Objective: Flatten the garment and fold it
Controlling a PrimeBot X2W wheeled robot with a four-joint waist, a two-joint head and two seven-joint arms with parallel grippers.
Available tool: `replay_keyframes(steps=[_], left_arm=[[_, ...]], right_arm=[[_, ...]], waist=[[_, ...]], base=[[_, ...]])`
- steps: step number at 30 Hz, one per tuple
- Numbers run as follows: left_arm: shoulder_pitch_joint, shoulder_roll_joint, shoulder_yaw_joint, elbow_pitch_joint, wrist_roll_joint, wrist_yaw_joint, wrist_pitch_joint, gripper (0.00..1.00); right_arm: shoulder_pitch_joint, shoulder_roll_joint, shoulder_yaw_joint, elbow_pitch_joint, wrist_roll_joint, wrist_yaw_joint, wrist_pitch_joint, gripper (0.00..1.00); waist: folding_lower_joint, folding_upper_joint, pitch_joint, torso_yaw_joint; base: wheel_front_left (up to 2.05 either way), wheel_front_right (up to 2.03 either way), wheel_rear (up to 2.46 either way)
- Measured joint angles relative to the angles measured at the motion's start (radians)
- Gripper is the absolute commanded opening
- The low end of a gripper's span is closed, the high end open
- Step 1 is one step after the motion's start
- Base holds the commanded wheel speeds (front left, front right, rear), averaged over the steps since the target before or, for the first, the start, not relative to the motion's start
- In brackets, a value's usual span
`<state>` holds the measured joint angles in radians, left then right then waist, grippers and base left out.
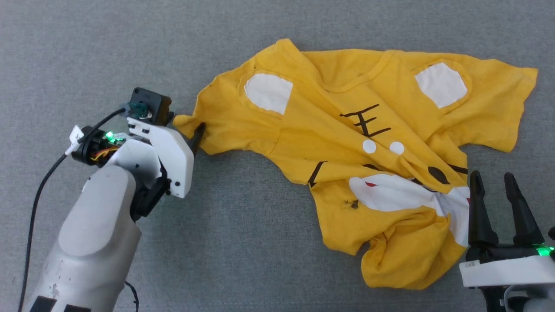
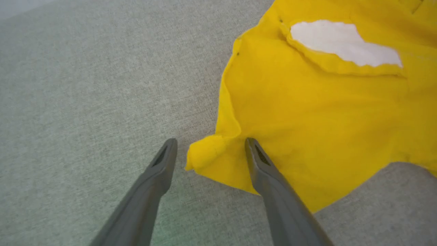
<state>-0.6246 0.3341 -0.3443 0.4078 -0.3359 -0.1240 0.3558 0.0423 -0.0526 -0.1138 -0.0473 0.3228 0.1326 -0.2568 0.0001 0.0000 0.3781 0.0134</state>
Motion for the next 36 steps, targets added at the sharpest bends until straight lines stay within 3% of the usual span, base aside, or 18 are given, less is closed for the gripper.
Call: replay_keyframes(steps=[1, 2, 3, 16, 23, 31, 36], left_arm=[[-0.004, 0.004, -0.004, 0.012, -0.006, 0.000, -0.003, 1.00], [-0.009, 0.007, -0.011, 0.023, -0.014, 0.000, -0.005, 0.56], [-0.014, 0.009, -0.016, 0.030, -0.021, 0.000, -0.011, 0.00], [-0.025, 0.032, -0.033, 0.030, -0.108, 0.001, -0.143, 0.00], [0.063, 0.053, 0.021, -0.114, -0.139, 0.042, -0.208, 0.00], [0.169, 0.096, 0.072, -0.263, -0.157, 0.110, -0.209, 0.00], [0.216, 0.128, 0.106, -0.318, -0.165, 0.143, -0.199, 0.00]], right_arm=[[-0.002, 0.000, 0.001, 0.000, -0.002, 0.000, 0.000, 1.00], [-0.002, 0.000, 0.001, 0.000, -0.005, 0.000, 0.000, 1.00], [-0.002, 0.000, 0.001, 0.000, -0.007, 0.000, 0.001, 1.00], [-0.071, 0.001, -0.034, -0.056, -0.052, 0.000, 0.074, 1.00], [-0.236, -0.010, -0.122, -0.122, -0.108, 0.000, 0.262, 1.00], [-0.392, -0.107, -0.235, -0.097, -0.140, 0.000, 0.499, 1.00], [-0.435, -0.160, -0.273, -0.036, -0.156, 0.000, 0.583, 1.00]], waist=[[0.0000, 0.0000, 0.003, -0.001], [0.0000, 0.0000, 0.005, -0.002], [-0.0001, 0.0000, 0.006, -0.003], [-0.0002, 0.0000, -0.002, -0.003], [-0.0001, 0.0000, 0.008, -0.001], [-0.0001, 0.0000, 0.016, 0.018], [-0.0001, 0.0000, 0.022, 0.031]], base=[[0.00, 0.00, 0.00], [0.00, 0.00, 0.00], [0.00, 0.00, 0.00], [0.00, 0.00, 0.00], [0.00, 0.00, 0.00], [0.00, 0.00, 0.00], [0.00, 0.00, 0.00]])
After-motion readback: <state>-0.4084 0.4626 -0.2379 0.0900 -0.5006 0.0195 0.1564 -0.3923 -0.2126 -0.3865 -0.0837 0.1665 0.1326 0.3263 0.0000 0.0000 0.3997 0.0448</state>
